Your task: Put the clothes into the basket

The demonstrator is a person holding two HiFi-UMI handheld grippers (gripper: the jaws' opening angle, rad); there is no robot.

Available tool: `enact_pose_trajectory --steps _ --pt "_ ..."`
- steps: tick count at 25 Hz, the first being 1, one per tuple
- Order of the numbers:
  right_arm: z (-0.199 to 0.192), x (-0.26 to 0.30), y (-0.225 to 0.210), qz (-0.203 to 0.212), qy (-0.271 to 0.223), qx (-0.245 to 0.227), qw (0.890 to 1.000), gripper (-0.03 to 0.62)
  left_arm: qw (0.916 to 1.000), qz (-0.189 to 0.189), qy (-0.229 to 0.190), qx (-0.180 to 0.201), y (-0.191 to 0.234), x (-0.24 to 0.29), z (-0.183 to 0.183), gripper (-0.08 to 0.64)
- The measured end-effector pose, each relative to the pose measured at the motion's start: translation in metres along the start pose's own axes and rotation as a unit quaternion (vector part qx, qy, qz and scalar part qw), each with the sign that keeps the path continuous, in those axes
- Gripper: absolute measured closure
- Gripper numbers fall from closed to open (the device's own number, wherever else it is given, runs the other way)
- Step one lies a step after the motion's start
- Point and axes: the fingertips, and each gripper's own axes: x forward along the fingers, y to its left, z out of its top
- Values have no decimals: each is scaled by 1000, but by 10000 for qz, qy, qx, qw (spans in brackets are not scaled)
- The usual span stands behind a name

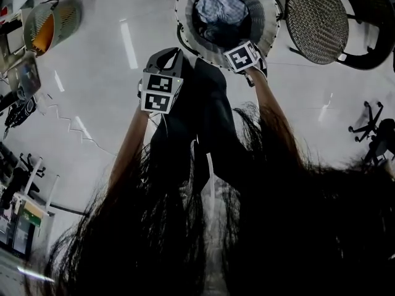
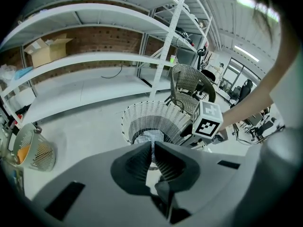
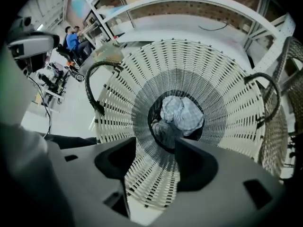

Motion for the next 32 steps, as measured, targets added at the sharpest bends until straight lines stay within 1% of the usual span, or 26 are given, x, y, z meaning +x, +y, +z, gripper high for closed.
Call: enact_pose_trajectory --steps 3,5,8,12,16,20,23,24,29,32 --pt "-7 -9 -3 4 18 307 9995 347 10000 -38 -15 70 -3 -3 4 529" --pt "-5 -22 -9 -109 -129 496 9986 347 9999 -41 -52 130 -5 -7 10 529" --pt "7 -48 -10 -139 -615 884 9941 347 9997 -23 -164 151 -8 -15 22 529" --pt "28 -101 1 -45 -1399 1226 9825 348 9993 -24 -342 145 -12 -36 40 529" --pt "45 -171 27 119 -2238 1523 9626 348 9982 -52 -567 179 -18 -72 58 529" --pt "56 -237 52 87 -2844 1745 9426 351 9964 -107 -806 251 -26 -110 75 529" --pt "62 -276 69 -49 -3217 1982 9258 420 9948 -161 -958 310 -30 -137 81 529" --pt "65 -288 75 -65 -3338 2054 9200 431 9943 -175 -994 336 -31 -145 82 529" --pt "76 -347 112 -87 -3957 2240 8906 460 9913 -221 -1243 381 -31 -188 84 529" --pt "76 -374 134 -102 -4204 2192 8804 481 9893 -235 -1405 299 -32 -211 82 529"
